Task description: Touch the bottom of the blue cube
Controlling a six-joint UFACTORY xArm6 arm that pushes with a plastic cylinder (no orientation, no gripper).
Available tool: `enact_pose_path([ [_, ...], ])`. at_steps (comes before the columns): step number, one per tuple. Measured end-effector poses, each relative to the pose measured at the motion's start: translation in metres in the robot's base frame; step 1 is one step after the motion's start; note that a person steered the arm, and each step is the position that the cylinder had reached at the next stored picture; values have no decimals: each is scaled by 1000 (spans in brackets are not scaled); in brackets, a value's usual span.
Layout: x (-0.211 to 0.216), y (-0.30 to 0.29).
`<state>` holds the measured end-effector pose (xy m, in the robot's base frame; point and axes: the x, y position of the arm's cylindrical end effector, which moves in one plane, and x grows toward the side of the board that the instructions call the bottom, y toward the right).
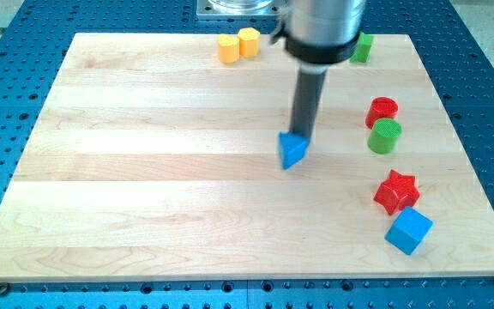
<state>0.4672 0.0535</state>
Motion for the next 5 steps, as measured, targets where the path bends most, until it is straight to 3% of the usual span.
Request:
enact_pose_path([
  [1,58,-26],
  [3,126,-80],
  [5,147,2],
])
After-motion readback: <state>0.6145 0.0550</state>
